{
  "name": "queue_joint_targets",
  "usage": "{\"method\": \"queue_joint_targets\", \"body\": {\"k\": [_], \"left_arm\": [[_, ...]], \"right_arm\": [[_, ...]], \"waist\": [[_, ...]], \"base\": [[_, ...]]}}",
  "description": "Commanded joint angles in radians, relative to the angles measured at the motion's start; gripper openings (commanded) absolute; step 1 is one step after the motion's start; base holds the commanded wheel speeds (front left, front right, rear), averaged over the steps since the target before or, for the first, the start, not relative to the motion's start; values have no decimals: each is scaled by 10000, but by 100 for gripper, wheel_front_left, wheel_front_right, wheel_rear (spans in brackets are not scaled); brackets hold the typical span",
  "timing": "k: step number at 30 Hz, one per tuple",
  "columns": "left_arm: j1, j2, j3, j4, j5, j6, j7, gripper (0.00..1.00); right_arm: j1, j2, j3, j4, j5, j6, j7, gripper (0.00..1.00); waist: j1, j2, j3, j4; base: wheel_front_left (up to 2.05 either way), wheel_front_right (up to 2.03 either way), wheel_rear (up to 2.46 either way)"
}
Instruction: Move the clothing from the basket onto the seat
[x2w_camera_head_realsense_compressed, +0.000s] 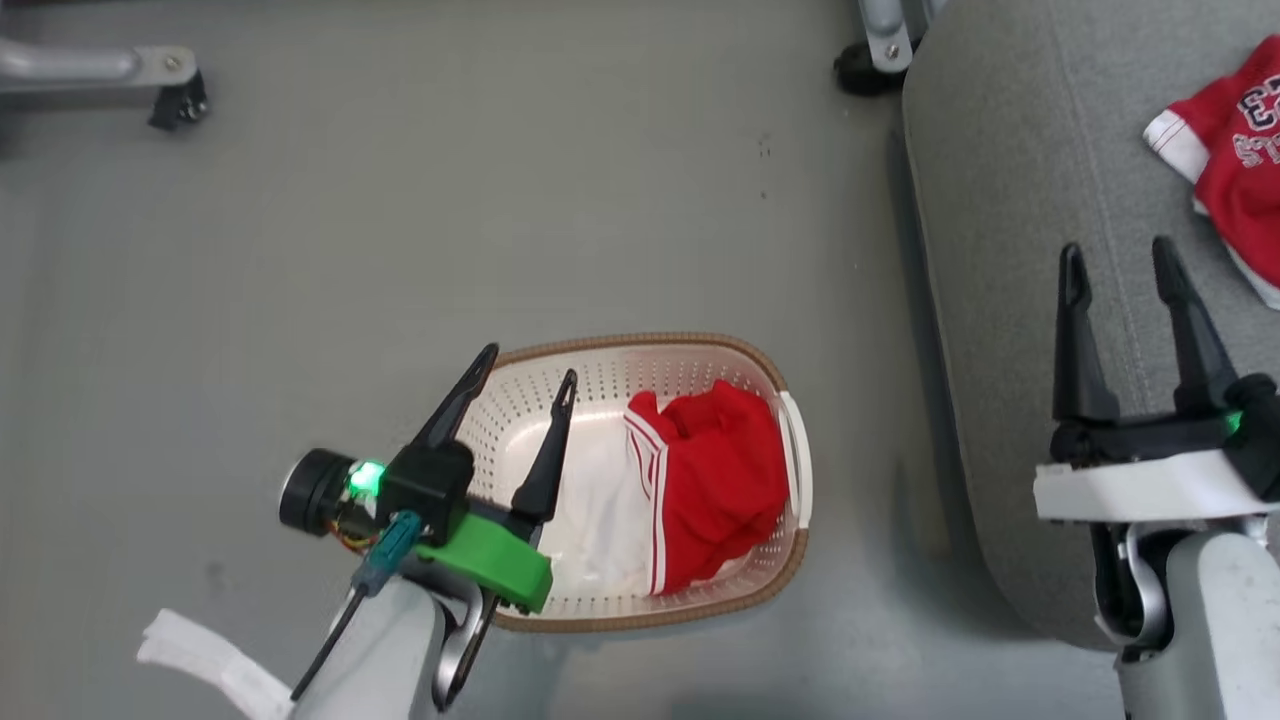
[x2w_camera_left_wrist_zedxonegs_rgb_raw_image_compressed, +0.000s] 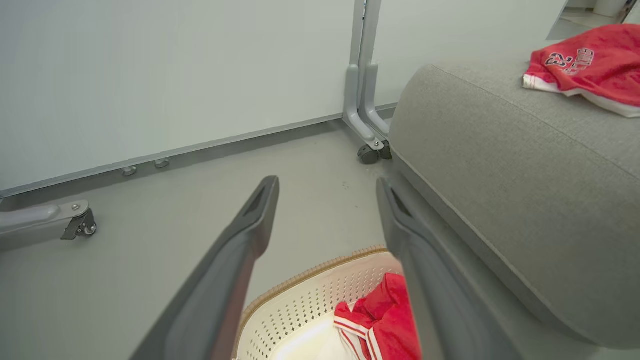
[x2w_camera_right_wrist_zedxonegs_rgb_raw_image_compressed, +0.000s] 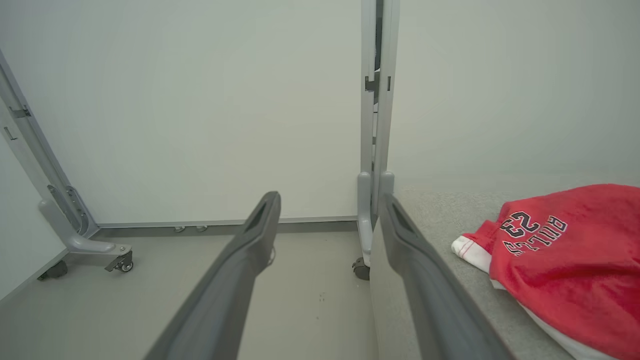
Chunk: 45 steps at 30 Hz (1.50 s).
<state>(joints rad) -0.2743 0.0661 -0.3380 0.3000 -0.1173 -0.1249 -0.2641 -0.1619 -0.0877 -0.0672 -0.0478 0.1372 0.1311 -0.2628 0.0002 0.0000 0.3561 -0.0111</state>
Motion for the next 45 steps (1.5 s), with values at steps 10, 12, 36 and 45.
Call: {"method": "queue_joint_targets", "body": {"k": [10,12,36,45], "left_arm": [[-3226,1052,-3621,2081,13,-63,-6,100],[-3703,1090,-4200,2421,-101,-62,-6,100],[-7298,805,-8538,5512,332,368,-4,100],[-7809,499,-8720,6137,930,1131,-4,100]], "right_arm": [[-1435,29,-612,-757,-198,-6,-30,100],[-1544,58,-673,-872,-214,-6,-30,100],[-2833,368,-714,-3098,95,-6,-30,100],[-2979,366,-586,-3761,-275,-6,-30,100]], "waist": [[-2,0,3931,-711],[-2,0,4199,-827],[-2,0,6746,-1599],[-2,0,7286,-1492]], "base": [[0,0,0],[0,0,0],[0,0,0],[0,0,0]]}}
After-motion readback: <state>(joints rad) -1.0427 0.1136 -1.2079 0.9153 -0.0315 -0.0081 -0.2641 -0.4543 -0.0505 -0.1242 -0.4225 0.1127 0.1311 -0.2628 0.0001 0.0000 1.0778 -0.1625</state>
